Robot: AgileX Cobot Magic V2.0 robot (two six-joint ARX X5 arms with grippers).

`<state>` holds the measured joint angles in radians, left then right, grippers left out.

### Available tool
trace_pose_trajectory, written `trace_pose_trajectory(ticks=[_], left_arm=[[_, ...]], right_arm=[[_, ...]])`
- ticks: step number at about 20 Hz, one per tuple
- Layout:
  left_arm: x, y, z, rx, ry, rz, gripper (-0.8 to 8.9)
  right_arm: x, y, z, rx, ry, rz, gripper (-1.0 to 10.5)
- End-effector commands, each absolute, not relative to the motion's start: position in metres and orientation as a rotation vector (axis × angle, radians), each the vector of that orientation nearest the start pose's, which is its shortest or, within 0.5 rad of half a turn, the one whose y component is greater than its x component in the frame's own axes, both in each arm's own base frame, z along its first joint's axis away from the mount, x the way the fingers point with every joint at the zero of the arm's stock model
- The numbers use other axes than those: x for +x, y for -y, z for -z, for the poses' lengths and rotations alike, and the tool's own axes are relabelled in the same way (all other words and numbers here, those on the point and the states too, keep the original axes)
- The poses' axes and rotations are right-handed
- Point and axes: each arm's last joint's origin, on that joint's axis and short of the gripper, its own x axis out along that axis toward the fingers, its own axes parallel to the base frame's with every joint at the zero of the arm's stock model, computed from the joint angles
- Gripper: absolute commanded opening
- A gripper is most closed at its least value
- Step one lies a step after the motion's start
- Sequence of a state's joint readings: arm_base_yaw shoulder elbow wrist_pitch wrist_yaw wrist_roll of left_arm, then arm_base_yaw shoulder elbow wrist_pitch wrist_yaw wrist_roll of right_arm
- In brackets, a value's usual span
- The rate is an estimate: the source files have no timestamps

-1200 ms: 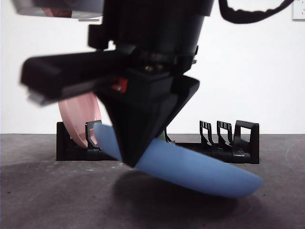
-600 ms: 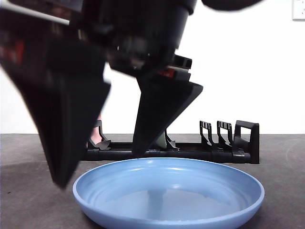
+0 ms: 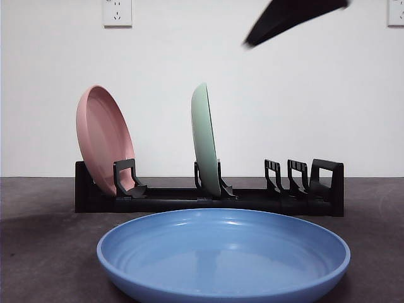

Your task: Place the plate

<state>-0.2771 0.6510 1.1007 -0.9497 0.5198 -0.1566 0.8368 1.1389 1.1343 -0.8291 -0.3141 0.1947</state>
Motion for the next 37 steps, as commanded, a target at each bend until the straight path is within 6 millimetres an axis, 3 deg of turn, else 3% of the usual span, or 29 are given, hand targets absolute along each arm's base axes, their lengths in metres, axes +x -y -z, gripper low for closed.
trace_pose_trajectory(ticks=[1,7,12,16,19,27,31,37], left_arm=[[0.092,0.042,-0.382,-0.226,-0.605,0.733,5.21],[0.135,0.055,-0.366,-0.239,-0.752,0.713,5.21],[0.171,0.070,-0.357,-0.211,-0.845,0.618,5.21],[0.205,0.088,-0.366,-0.105,-0.885,0.460,5.21],[0.232,0.105,-0.369,0.049,-0.882,0.306,5.21],[0.292,0.148,-0.347,0.368,-0.776,-0.047,5.21],[0.312,0.162,-0.334,0.465,-0.691,-0.161,5.21],[0.325,0.169,-0.320,0.512,-0.689,-0.171,4.90]], right_arm=[[0.140,-0.143,-0.348,-0.029,-0.884,-1.016,4.4],[0.113,-0.073,-0.373,0.066,-0.742,-0.843,4.4],[0.077,-0.046,-0.381,0.133,-0.670,-0.808,4.4],[0.060,-0.039,-0.383,0.168,-0.643,-0.798,4.4],[0.059,-0.039,-0.384,0.181,-0.642,-0.796,4.4],[0.060,-0.039,-0.385,0.177,-0.626,-0.789,4.4],[0.060,-0.039,-0.386,0.177,-0.610,-0.791,4.4],[0.061,-0.039,-0.386,0.176,-0.610,-0.791,4.4]])
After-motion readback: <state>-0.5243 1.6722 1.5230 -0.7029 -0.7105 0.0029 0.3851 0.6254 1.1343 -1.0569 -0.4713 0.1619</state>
